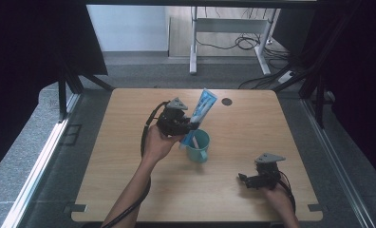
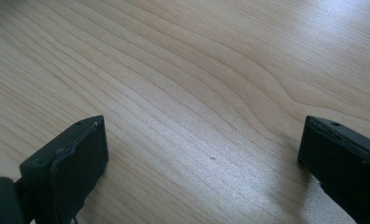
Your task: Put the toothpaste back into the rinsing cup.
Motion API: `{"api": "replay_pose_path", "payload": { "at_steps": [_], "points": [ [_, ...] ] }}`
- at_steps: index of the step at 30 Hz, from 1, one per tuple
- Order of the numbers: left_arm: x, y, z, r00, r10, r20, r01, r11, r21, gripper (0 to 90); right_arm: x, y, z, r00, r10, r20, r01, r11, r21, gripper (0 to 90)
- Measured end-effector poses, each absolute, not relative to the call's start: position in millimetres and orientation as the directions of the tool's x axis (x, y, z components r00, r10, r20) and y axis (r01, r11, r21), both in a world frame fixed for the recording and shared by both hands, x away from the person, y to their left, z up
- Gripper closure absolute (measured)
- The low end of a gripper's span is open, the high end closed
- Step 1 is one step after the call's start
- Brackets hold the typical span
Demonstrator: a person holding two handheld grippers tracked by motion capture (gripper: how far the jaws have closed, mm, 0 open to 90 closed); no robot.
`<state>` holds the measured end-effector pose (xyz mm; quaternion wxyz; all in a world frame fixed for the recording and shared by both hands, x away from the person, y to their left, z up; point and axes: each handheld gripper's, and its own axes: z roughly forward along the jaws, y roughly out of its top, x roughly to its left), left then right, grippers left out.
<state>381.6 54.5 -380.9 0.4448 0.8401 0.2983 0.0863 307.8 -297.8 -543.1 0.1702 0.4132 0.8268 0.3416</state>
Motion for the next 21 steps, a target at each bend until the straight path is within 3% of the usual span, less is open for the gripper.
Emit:
{"api": "replay_pose_path", "payload": {
  "at_steps": [21],
  "points": [
    [392, 30, -388, 0.803, 0.589, -0.093, 0.391, -0.402, 0.828, 73.4, 308, -298, -543, -0.601, 0.799, 0.002, 0.567, 0.424, 0.706, 1.3]
  ]
}}
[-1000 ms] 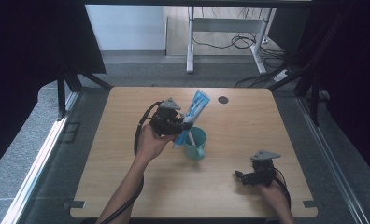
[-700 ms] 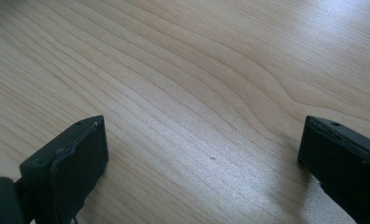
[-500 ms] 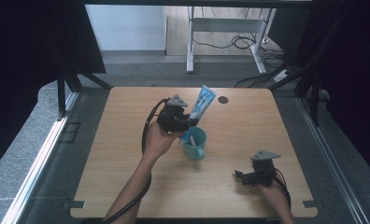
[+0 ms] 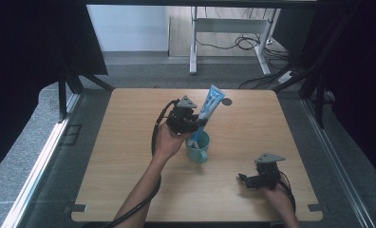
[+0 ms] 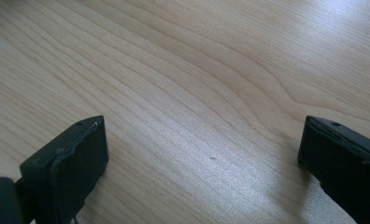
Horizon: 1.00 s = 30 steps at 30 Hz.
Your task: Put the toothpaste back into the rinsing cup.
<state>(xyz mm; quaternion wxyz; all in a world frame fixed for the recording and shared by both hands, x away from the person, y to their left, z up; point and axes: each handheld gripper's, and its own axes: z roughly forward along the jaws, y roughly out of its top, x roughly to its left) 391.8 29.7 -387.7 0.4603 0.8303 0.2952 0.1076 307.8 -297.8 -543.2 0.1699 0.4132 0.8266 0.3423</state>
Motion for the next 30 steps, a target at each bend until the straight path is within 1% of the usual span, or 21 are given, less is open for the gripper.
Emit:
{"api": "replay_pose_path", "payload": {
  "at_steps": [13, 30],
  "points": [
    [393, 22, -401, 0.794, 0.603, -0.079, 0.374, -0.381, 0.846, 73.4, 308, -298, -543, -0.601, 0.799, 0.002, 0.567, 0.424, 0.706, 1.3],
    [390, 21, -429, 0.786, 0.611, -0.091, 0.379, -0.361, 0.852, 73.4, 308, -298, -543, -0.602, 0.799, 0.001, 0.566, 0.425, 0.706, 1.3]
  ]
}}
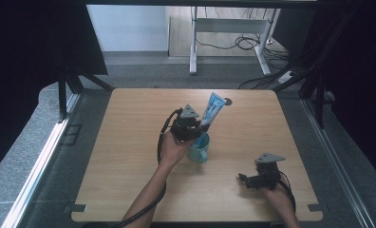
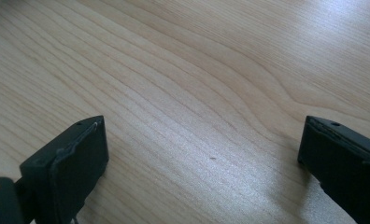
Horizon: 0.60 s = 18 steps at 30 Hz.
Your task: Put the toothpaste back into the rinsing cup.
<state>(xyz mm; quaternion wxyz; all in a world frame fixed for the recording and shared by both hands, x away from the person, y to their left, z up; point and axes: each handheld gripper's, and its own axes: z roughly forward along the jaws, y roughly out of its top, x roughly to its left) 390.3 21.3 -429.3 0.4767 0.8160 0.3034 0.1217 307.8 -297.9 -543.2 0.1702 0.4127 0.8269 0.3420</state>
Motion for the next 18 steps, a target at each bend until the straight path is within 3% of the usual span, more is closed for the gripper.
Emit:
{"api": "replay_pose_path", "payload": {
  "at_steps": [18],
  "points": [
    [385, 25, -450, 0.776, 0.622, -0.106, 0.393, -0.344, 0.853, 73.2, 308, -298, -543, -0.601, 0.799, 0.003, 0.567, 0.424, 0.706, 1.3]
  ]
}}
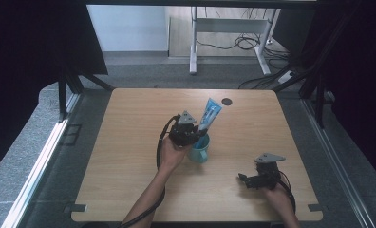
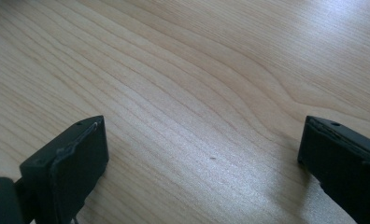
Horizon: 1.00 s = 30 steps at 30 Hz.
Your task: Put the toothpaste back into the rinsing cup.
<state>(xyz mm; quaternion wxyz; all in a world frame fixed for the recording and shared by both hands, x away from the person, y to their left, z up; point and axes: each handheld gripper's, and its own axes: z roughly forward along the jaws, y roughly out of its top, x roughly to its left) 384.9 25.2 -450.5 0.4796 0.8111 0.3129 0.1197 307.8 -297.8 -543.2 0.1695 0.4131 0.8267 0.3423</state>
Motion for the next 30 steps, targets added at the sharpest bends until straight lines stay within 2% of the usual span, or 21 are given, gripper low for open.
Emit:
{"api": "replay_pose_path", "payload": {
  "at_steps": [10, 20, 30],
  "points": [
    [382, 20, -458, 0.779, 0.621, -0.086, 0.389, -0.371, 0.843, 73.1, 308, -298, -543, -0.601, 0.799, 0.002, 0.567, 0.424, 0.706, 1.3],
    [380, 23, -462, 0.769, 0.63, -0.107, 0.401, -0.346, 0.848, 72.6, 308, -298, -543, -0.602, 0.799, 0.003, 0.566, 0.424, 0.707, 1.3],
    [378, 23, -465, 0.771, 0.633, -0.071, 0.39, -0.381, 0.838, 71.7, 308, -298, -543, -0.601, 0.799, 0.004, 0.567, 0.423, 0.706, 1.3]
  ]
}}
